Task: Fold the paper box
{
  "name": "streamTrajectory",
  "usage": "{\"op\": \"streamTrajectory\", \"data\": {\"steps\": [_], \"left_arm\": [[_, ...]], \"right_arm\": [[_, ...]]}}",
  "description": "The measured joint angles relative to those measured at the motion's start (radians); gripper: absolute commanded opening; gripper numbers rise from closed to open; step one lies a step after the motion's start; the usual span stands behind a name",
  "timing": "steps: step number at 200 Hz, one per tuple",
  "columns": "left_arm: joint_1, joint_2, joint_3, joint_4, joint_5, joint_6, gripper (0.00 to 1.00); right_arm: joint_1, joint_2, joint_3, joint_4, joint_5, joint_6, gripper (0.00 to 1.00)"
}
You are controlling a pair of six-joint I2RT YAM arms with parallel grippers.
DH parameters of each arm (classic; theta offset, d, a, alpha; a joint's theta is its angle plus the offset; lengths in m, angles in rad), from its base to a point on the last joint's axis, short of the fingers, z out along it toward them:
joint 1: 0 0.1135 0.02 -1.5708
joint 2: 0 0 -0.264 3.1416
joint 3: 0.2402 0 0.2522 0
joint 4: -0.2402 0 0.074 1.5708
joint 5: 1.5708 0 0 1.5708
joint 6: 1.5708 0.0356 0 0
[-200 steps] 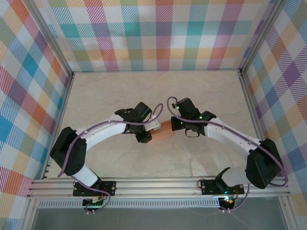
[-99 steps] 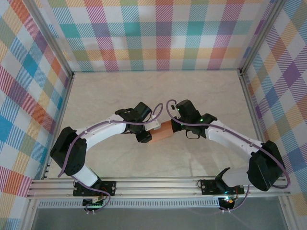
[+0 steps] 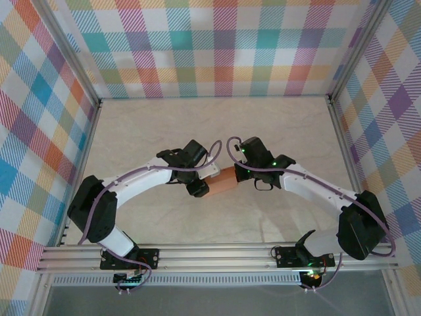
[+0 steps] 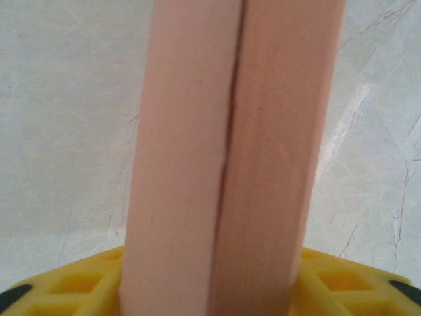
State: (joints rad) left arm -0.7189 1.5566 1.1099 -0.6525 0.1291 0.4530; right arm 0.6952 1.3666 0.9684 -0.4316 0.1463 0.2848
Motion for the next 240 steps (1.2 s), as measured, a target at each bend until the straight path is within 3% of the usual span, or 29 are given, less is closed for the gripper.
{"op": "streamTrajectory", "data": {"steps": [35, 61, 129, 150, 163, 170, 203, 240], "left_arm": [[-0.019, -0.134, -0.030, 0.024, -0.029, -0.056, 0.78], [-0.021, -0.252, -0.074, 0.049, -0.044, -0.114, 0.99], [-0.033, -0.351, -0.063, 0.012, -0.100, -0.431, 1.00], [-0.051, -0.345, -0.045, -0.004, -0.148, -0.486, 0.78], [-0.060, -0.332, -0.045, -0.008, -0.175, -0.496, 0.53], [-0.063, -0.319, -0.045, -0.008, -0.188, -0.494, 0.47], [-0.064, -0.238, -0.043, 0.000, -0.212, -0.457, 0.36], [-0.064, -0.153, -0.013, 0.000, -0.229, -0.404, 0.31]], "right_arm": [[0.000, 0.000, 0.000, -0.006, 0.007, 0.012, 0.00], [0.000, 0.000, 0.000, -0.013, 0.018, 0.019, 0.00], [0.001, 0.000, 0.014, -0.048, 0.026, 0.041, 0.00], [0.003, 0.000, 0.016, -0.053, 0.026, 0.045, 0.00], [0.003, 0.000, 0.016, -0.053, 0.025, 0.046, 0.00], [0.003, 0.000, 0.016, -0.053, 0.025, 0.048, 0.00], [0.003, 0.000, 0.016, -0.053, 0.021, 0.051, 0.00], [0.003, 0.000, 0.018, -0.056, 0.010, 0.052, 0.00]]}}
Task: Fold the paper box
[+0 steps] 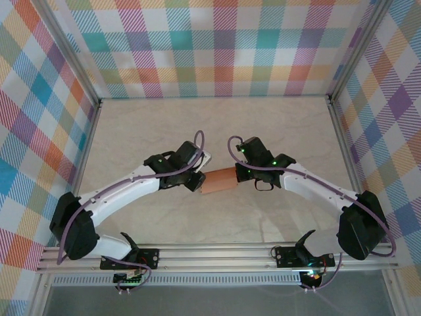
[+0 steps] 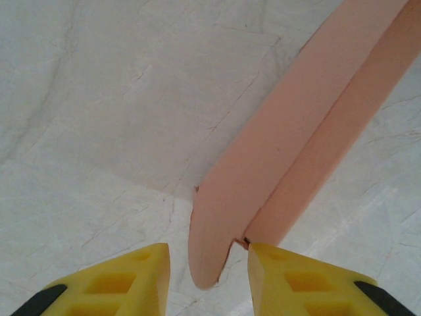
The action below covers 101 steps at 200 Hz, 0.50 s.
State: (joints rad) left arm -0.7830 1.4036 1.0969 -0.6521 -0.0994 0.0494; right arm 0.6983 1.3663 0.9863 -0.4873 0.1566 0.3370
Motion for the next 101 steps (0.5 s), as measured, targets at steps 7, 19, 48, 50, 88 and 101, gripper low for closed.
{"op": "streamTrajectory", "data": {"steps": [7, 19, 48, 50, 88, 101], "left_arm": [[0.000, 0.013, 0.006, 0.001, 0.000, 0.006, 0.26], [0.000, 0.029, 0.014, 0.001, 0.000, 0.018, 0.20], [0.000, 0.043, 0.019, 0.000, 0.000, 0.024, 0.18], [0.000, 0.043, 0.019, 0.000, 0.000, 0.023, 0.18], [0.000, 0.041, 0.019, -0.002, 0.000, 0.023, 0.21], [0.000, 0.038, 0.019, -0.005, 0.000, 0.023, 0.22]], "right_arm": [[0.000, 0.000, 0.001, 0.000, 0.000, 0.000, 0.00], [0.000, 0.000, 0.002, -0.001, -0.004, 0.000, 0.00], [0.002, 0.000, 0.002, -0.001, -0.008, 0.000, 0.00], [0.002, 0.000, 0.002, -0.001, -0.008, 0.000, 0.00], [0.002, 0.000, 0.003, -0.002, -0.008, 0.005, 0.00], [0.002, 0.000, 0.003, -0.003, -0.008, 0.008, 0.00]]}}
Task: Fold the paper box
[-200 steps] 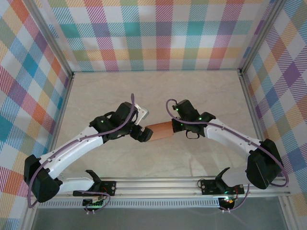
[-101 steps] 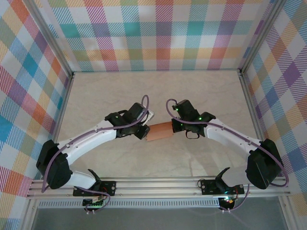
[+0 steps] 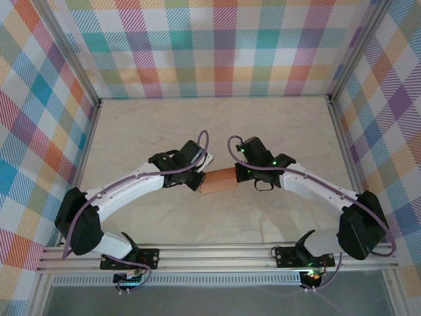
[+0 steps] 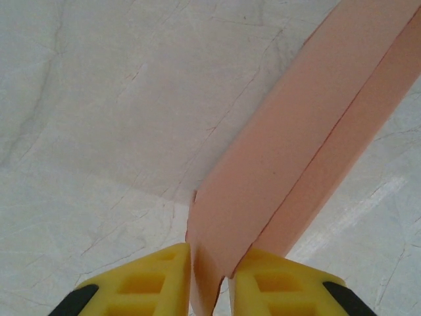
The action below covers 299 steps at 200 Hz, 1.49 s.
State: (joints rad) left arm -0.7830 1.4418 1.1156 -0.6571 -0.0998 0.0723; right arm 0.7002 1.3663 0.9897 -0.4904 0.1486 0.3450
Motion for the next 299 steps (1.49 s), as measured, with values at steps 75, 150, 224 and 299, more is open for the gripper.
{"op": "streamTrajectory", "data": {"steps": [75, 150, 224, 299], "left_arm": [[0.000, -0.029, 0.000, -0.026, 0.001, -0.005, 0.21], [0.000, -0.027, 0.000, -0.029, 0.002, -0.015, 0.00], [0.006, 0.066, 0.107, -0.108, 0.002, -0.184, 0.00], [0.027, 0.124, 0.200, -0.183, 0.070, -0.455, 0.00]], "right_arm": [[0.000, 0.000, 0.002, -0.002, 0.000, 0.008, 0.00], [0.000, 0.000, 0.009, -0.012, -0.003, 0.010, 0.00], [0.000, 0.000, 0.014, -0.028, 0.005, 0.012, 0.00], [0.000, 0.000, 0.016, -0.035, 0.020, 0.014, 0.00]]}}
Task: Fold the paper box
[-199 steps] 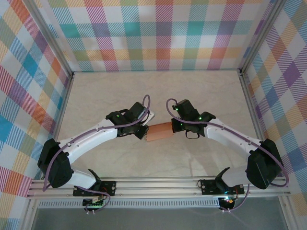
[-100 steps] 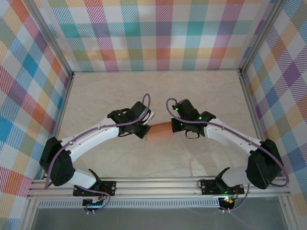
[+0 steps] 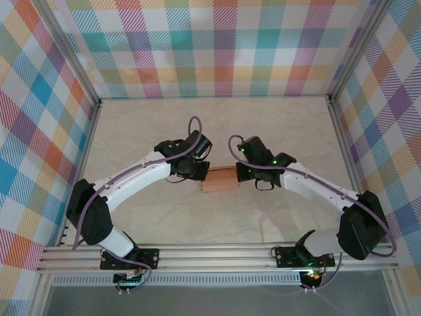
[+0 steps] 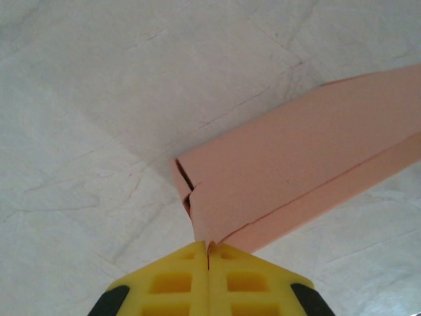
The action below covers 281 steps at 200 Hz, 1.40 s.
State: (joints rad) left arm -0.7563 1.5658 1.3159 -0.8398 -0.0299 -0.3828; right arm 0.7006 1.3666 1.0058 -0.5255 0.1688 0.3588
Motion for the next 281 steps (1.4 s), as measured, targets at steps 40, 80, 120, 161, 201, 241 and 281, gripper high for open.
{"op": "streamTrajectory", "data": {"steps": [40, 80, 120, 161, 201, 241, 281], "left_arm": [[0.032, 0.045, 0.056, -0.040, 0.049, -0.092, 0.00], [0.051, 0.056, 0.064, -0.053, 0.098, -0.150, 0.00], [0.058, 0.066, 0.069, -0.051, 0.100, -0.171, 0.00], [0.058, 0.048, 0.001, 0.016, 0.095, -0.169, 0.00], [0.054, -0.021, -0.134, 0.181, 0.076, -0.145, 0.00], [0.048, -0.037, -0.189, 0.269, 0.038, -0.121, 0.00], [0.022, -0.032, -0.193, 0.290, 0.007, -0.094, 0.00]], "right_arm": [[0.000, 0.000, 0.000, 0.000, 0.003, 0.000, 0.00], [0.000, 0.007, 0.006, 0.000, 0.003, 0.000, 0.00], [0.000, 0.007, 0.006, 0.001, 0.003, 0.000, 0.00], [0.000, 0.006, -0.004, 0.024, 0.003, 0.000, 0.00], [0.002, -0.036, -0.125, 0.181, 0.004, -0.005, 0.00], [0.010, -0.065, -0.235, 0.354, 0.030, -0.032, 0.06], [0.024, -0.116, -0.258, 0.360, 0.002, -0.069, 0.67]]}}
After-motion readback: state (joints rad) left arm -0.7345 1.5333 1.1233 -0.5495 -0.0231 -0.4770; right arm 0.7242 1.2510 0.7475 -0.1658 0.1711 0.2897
